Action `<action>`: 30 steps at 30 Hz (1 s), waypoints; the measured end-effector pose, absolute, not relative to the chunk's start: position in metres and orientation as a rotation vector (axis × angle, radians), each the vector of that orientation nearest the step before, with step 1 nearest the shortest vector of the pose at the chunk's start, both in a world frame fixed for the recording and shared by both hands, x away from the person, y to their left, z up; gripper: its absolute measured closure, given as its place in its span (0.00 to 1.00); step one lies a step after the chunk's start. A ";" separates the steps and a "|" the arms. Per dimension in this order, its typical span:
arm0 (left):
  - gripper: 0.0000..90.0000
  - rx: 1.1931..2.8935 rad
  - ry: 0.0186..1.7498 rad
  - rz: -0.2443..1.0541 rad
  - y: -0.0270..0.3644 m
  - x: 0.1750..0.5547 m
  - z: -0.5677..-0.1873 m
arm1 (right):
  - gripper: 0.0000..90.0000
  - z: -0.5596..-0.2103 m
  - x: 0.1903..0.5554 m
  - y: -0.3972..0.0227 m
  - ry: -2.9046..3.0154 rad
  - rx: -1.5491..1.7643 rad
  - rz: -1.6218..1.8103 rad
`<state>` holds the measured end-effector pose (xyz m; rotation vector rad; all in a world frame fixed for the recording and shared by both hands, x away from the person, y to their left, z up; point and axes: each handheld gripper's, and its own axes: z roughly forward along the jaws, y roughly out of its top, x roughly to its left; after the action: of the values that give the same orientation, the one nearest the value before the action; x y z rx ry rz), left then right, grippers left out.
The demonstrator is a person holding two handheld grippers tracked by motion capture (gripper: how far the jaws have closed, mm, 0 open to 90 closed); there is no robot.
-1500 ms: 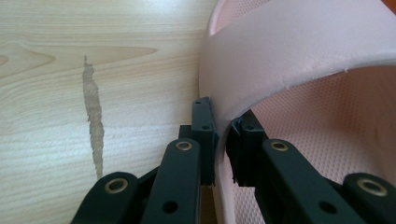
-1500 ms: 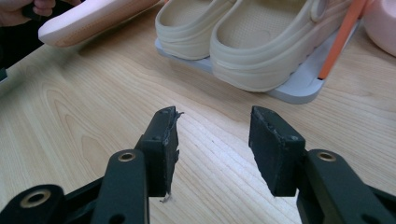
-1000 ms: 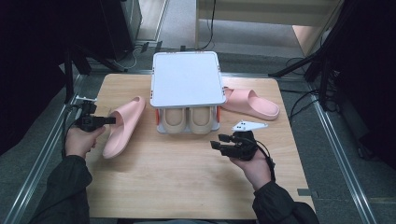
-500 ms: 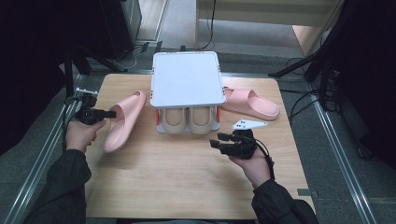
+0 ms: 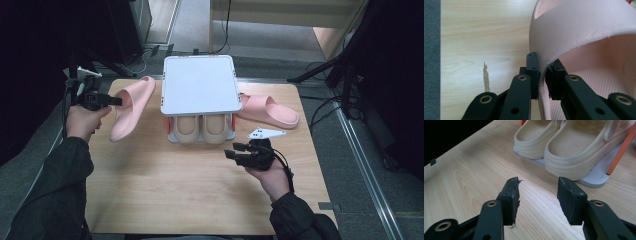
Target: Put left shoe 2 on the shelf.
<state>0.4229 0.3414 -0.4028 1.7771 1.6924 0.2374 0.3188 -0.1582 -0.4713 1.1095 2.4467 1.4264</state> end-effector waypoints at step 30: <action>0.87 1.841 1.556 0.259 0.236 0.487 -0.309 | 0.59 -0.471 0.318 -0.160 2.438 1.092 1.422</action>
<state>0.4865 0.2361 -0.3087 1.8411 1.5563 0.2592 0.3181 -0.1600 -0.4706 1.0915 2.4377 1.4216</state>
